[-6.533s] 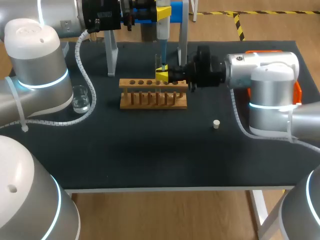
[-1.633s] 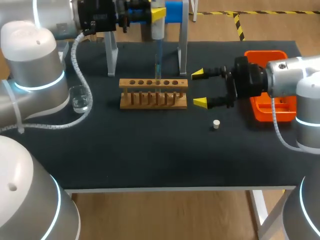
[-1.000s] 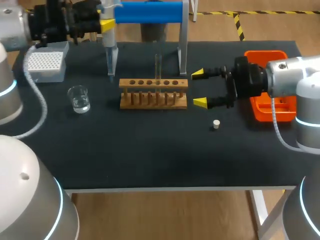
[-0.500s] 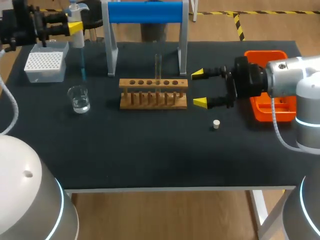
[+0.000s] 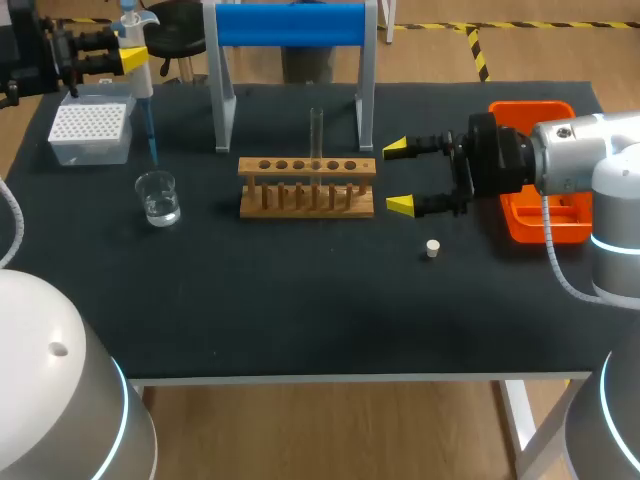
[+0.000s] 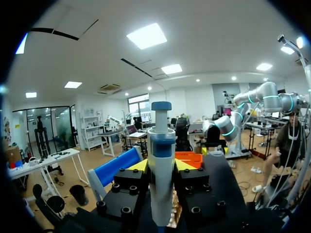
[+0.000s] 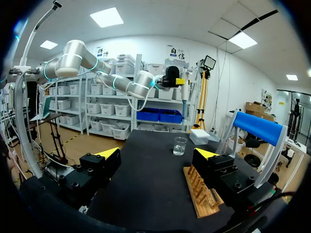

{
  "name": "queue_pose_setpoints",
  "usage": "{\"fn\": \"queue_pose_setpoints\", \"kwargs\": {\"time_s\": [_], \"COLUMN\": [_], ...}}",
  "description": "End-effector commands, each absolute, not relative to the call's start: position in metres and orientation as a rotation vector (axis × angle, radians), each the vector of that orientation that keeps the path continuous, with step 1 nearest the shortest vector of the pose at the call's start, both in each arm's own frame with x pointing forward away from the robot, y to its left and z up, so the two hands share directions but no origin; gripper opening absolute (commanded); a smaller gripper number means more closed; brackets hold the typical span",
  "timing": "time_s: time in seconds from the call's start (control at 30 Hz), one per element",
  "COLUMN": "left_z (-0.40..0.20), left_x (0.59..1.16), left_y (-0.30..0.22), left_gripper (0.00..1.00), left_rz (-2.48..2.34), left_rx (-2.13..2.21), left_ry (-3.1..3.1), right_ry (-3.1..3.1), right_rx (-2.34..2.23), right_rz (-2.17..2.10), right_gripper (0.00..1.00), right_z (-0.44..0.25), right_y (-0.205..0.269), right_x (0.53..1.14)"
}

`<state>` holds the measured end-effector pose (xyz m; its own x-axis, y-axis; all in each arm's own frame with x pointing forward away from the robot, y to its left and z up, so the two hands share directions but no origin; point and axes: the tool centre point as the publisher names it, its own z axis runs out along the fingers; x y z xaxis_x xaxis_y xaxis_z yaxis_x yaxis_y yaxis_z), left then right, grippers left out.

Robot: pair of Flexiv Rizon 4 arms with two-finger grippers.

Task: Invert the test tube, pick up the pipette, mount the tip to pipette, aspirate from beaker and dispense into the tube, eject the tip, return the pipette, and cap with the stopper.

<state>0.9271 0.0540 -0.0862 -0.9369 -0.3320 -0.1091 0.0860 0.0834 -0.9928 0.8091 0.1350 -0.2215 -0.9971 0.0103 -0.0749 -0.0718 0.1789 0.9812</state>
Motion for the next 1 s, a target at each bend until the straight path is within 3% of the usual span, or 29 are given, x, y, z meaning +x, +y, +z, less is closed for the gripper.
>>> {"fn": "queue_pose_setpoints", "kwargs": {"time_s": [0.03, 1.0], "left_z": [-0.0907, -0.0972], "left_x": [0.9315, 0.9245], "left_y": [0.0599, 0.0688], "left_gripper": [0.00, 0.00], "left_rz": [-1.932, -1.942], "left_rx": [-0.246, -0.333], "left_ry": [2.047, 2.012], "right_ry": [2.364, 2.364], "right_rx": [-0.063, -0.063], "right_rz": [1.971, 1.971], "right_gripper": [1.00, 1.00], "right_z": [-0.2208, -0.2208], "right_y": [0.1335, 0.1335], "right_x": [0.8086, 0.8086]}}
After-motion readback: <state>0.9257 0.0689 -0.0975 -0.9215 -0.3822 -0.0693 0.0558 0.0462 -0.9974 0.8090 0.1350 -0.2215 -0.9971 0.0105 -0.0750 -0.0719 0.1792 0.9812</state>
